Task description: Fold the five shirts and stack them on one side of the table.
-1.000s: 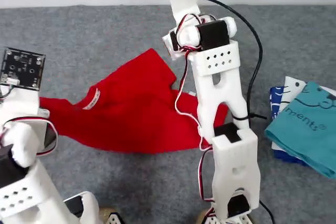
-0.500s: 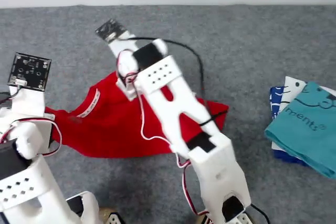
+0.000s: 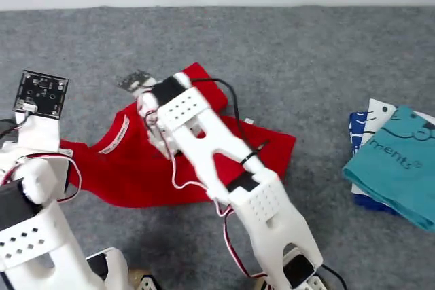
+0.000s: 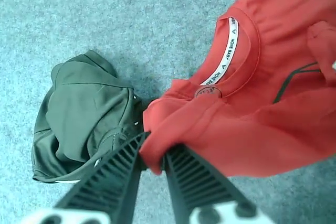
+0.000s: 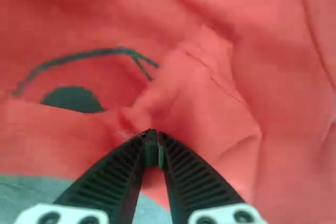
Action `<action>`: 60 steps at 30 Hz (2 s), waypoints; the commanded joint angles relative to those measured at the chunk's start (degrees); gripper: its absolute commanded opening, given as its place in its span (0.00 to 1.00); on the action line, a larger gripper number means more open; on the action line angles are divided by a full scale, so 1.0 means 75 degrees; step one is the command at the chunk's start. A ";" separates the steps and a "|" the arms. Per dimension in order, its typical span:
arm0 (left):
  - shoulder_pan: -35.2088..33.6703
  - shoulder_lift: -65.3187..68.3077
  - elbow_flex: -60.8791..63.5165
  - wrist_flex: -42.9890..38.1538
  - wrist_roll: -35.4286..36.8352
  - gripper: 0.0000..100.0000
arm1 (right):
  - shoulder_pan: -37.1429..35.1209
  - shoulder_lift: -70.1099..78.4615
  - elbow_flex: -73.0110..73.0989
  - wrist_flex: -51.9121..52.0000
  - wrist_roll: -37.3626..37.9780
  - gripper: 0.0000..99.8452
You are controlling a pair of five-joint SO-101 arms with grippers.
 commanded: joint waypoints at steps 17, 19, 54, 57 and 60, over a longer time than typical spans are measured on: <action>-0.0059 0.0000 -0.0064 -0.0023 -0.0035 0.01 | 0.1963 -0.5433 0.5790 0.0311 0.0000 0.01; -0.0059 0.0000 -0.0064 -0.0023 -0.0035 0.01 | 0.1999 -0.5902 0.5626 0.0311 -0.0012 0.02; -0.0059 -0.0012 -0.0006 0.0000 -0.0023 0.01 | 0.0850 -0.0158 -0.1008 -0.0381 -0.2673 0.28; -0.0059 -0.0012 -0.0006 0.0000 -0.0023 0.01 | 0.0850 0.0322 -0.1055 -0.0205 -0.2684 0.28; -0.0059 -0.0012 -0.0006 0.0012 -0.0023 0.01 | 0.0733 0.0615 -0.1055 0.0240 -0.2684 0.27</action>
